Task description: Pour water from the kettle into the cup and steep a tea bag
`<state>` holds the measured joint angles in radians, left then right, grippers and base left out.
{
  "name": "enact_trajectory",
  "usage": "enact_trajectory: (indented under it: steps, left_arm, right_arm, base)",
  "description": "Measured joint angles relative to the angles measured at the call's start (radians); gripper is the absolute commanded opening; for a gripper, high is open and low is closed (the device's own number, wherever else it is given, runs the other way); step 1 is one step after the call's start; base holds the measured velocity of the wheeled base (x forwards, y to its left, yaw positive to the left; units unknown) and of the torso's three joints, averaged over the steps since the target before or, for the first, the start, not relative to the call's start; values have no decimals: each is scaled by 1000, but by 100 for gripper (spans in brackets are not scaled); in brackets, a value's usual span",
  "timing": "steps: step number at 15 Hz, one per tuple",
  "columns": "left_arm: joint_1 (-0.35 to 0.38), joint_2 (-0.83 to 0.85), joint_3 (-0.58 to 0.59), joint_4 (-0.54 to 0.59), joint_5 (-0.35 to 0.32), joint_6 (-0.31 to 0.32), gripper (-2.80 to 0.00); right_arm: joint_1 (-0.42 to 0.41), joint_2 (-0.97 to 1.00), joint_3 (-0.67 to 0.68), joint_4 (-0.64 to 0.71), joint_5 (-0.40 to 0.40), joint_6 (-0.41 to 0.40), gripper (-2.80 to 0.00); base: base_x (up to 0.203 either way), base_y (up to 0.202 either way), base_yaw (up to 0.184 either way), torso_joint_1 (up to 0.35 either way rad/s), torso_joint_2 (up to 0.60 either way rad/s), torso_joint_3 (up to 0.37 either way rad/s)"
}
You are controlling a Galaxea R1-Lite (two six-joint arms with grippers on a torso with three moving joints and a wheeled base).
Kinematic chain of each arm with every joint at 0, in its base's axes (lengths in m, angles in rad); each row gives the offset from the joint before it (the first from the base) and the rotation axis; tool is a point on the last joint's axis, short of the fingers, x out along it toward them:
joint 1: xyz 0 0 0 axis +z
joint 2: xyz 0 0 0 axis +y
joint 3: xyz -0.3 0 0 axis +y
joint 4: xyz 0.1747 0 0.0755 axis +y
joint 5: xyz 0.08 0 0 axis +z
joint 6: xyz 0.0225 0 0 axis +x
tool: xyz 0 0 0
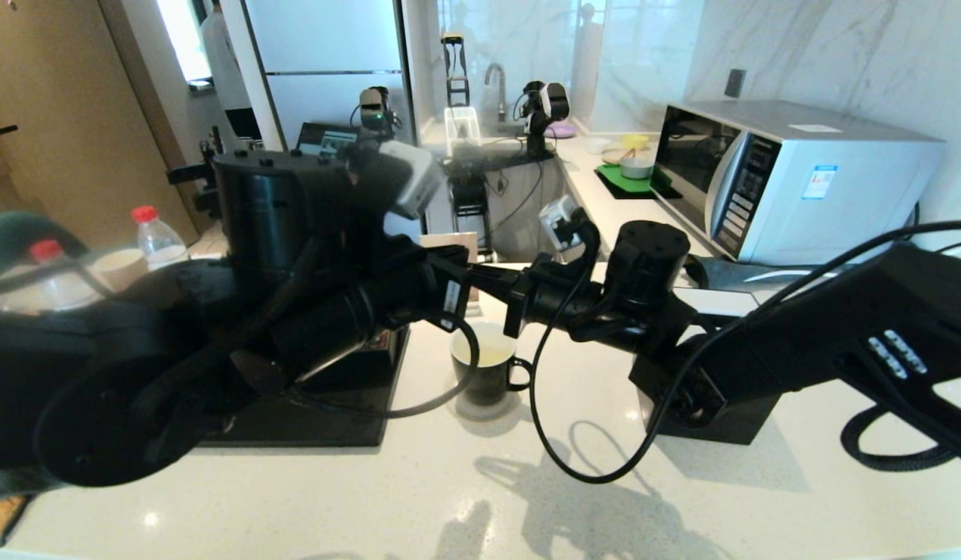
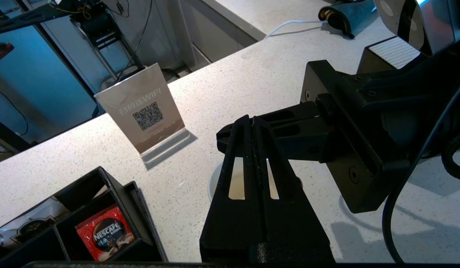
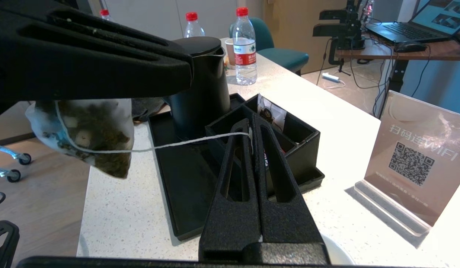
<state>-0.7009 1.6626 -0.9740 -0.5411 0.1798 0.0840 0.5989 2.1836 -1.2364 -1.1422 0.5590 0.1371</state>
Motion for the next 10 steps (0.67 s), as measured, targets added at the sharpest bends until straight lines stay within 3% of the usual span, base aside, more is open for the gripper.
enact_trajectory:
  steps: [1,7,10]
  left_arm:
    - [0,1,0,1,0,-1,0]
    - [0,1,8,1,1,-6,0]
    - [0,0,23,-2,3,-43,0]
  right_arm:
    - [0,0,0,0,0,0,-280]
    - [0,1,1,0,0,0,-280]
    - [0,1,3,0,0,0,-280]
  base:
    - [0,0,0,0,0,0]
    - [0,0,0,0,0,0]
    - [0,0,0,0,0,0]
